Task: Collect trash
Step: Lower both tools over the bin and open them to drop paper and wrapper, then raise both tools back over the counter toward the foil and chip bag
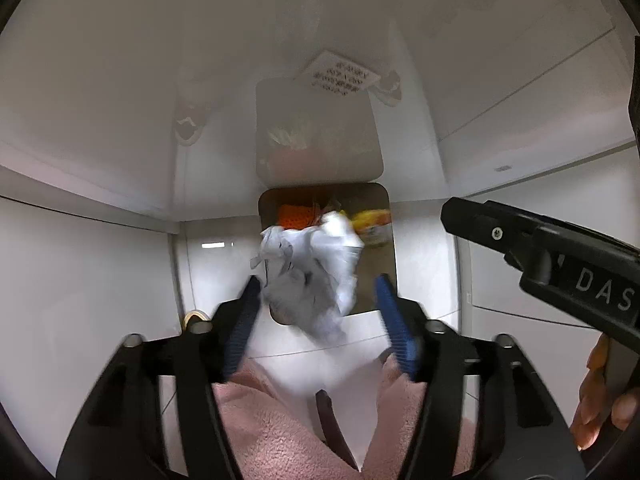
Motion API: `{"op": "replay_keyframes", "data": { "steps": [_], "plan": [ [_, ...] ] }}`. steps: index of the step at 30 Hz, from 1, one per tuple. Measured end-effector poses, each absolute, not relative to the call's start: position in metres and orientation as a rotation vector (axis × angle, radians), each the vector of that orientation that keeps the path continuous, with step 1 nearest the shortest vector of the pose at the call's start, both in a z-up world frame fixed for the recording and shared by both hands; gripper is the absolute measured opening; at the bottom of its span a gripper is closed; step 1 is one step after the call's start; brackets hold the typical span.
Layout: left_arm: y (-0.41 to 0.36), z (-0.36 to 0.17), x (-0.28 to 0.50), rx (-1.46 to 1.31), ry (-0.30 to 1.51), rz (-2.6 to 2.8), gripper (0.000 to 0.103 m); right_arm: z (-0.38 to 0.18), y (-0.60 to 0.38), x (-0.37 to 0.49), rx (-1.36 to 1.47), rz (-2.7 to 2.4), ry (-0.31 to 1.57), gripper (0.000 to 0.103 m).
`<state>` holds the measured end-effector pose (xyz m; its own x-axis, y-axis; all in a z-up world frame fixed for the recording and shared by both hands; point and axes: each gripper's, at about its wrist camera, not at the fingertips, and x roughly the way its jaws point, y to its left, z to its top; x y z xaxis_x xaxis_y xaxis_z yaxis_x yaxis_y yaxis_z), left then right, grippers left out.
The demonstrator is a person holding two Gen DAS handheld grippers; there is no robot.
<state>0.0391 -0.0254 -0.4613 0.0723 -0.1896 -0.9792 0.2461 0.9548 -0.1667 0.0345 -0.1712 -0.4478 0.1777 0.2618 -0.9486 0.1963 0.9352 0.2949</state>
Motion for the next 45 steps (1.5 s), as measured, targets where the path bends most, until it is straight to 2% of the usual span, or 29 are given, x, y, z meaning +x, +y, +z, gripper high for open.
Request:
{"op": "replay_keyframes", "data": {
  "steps": [3, 10, 13, 14, 19, 35, 45],
  "plan": [
    [-0.026, -0.453, 0.039, 0.062, 1.448, -0.321, 0.075, -0.440, -0.173, 0.034, 0.387, 0.045, 1.386, 0.050],
    [-0.025, -0.428, 0.038, 0.070, 1.410, -0.331, 0.089, -0.415, -0.182, 0.024, 0.369, 0.024, 1.353, 0.066],
    [-0.026, -0.409, 0.035, 0.079, 1.381, -0.347, 0.095, -0.401, -0.189, 0.017, 0.335, 0.019, 1.340, 0.083],
    [-0.026, -0.398, 0.032, 0.089, 1.367, -0.356, 0.095, -0.392, -0.191, 0.014, 0.325, 0.017, 1.327, 0.088],
    [-0.024, -0.355, 0.026, 0.124, 1.302, -0.377, 0.095, -0.353, -0.200, 0.006, 0.309, 0.037, 1.273, 0.097],
    [-0.025, -0.211, 0.043, 0.083, 1.070, -0.392, 0.095, -0.205, -0.245, 0.007, 0.293, 0.031, 0.986, 0.098],
    [-0.043, -0.181, 0.105, 0.084, 1.003, -0.363, 0.095, -0.168, -0.277, 0.059, 0.283, -0.024, 0.902, 0.098]
  ]
}}
